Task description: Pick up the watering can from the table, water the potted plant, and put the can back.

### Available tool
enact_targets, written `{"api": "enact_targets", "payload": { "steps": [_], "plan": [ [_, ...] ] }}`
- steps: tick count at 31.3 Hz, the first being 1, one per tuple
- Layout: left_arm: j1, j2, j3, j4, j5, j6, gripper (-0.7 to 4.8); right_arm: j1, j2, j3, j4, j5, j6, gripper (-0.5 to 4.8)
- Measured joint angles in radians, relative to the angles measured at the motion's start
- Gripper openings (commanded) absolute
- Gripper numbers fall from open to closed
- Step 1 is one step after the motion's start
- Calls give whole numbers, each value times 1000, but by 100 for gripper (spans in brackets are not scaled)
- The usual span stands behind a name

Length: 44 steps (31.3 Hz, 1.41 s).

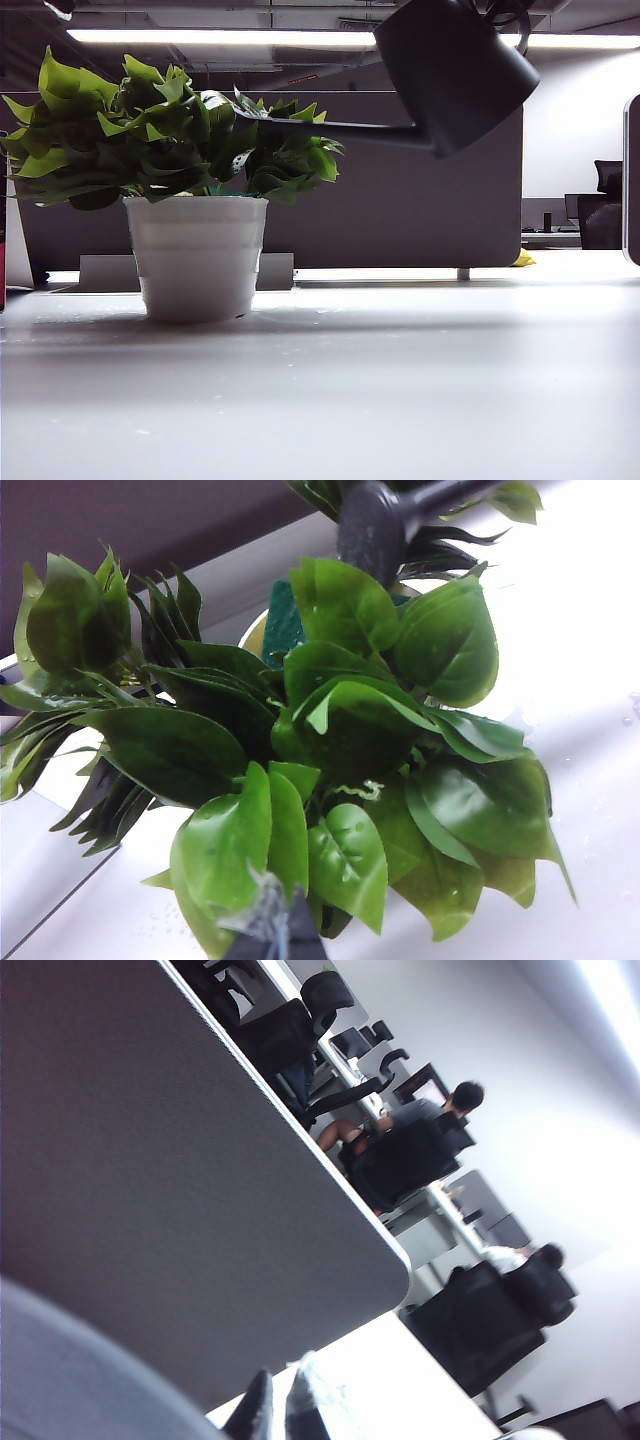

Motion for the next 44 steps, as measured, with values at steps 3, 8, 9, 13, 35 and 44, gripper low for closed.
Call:
{"api": "enact_targets", "payload": {
  "steps": [3, 8, 9, 13, 35, 44],
  "plan": [
    [0, 0, 0, 0, 0, 0, -5, -1, -2, 0, -18, 0, 58, -1],
    [0, -9, 0, 6, 0, 0, -5, -2, -2, 0, -58, -3, 255, -1],
    [0, -11, 0, 10, 0, 0, -5, -3, -2, 0, -59, -11, 294, -1],
    [0, -19, 0, 25, 0, 0, -5, -4, -3, 0, -39, -49, 440, -1],
    [0, -51, 0, 131, 44, -6, -5, 0, -325, -2, -163, -25, 665, -1],
    [-1, -50, 0, 159, 164, -49, -5, 0, -658, -106, -415, 13, 688, -1]
  ]
}}
